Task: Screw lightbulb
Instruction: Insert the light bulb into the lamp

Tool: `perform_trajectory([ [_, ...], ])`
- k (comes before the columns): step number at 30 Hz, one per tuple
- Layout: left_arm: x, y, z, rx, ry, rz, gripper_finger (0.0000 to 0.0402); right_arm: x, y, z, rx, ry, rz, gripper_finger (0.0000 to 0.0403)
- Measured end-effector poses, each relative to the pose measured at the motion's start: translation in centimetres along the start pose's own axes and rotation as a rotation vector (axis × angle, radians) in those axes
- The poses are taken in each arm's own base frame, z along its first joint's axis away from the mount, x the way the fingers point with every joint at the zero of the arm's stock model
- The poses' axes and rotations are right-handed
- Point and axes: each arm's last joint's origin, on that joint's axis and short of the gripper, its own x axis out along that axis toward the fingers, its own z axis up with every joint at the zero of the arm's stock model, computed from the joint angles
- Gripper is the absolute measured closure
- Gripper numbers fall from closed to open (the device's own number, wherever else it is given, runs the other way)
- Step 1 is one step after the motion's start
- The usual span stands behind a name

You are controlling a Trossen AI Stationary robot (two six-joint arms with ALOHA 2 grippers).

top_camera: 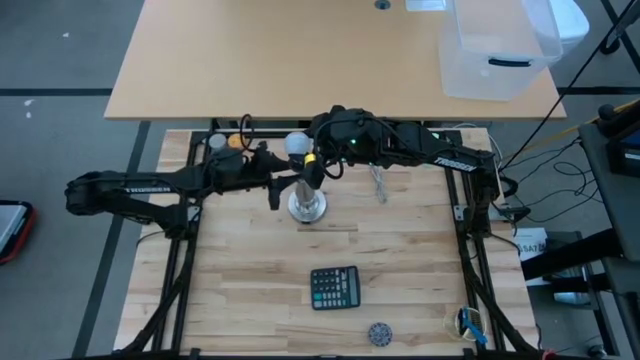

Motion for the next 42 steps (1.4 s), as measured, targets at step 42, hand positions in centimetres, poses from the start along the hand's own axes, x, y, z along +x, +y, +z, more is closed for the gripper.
perform_trajectory([
  [42,3.0,0.7,-1.3,0.028,-0.011,0.08,0.0328,0.1,-0.4,0.0,0.11,-0.015,-0.086,0.0124],
])
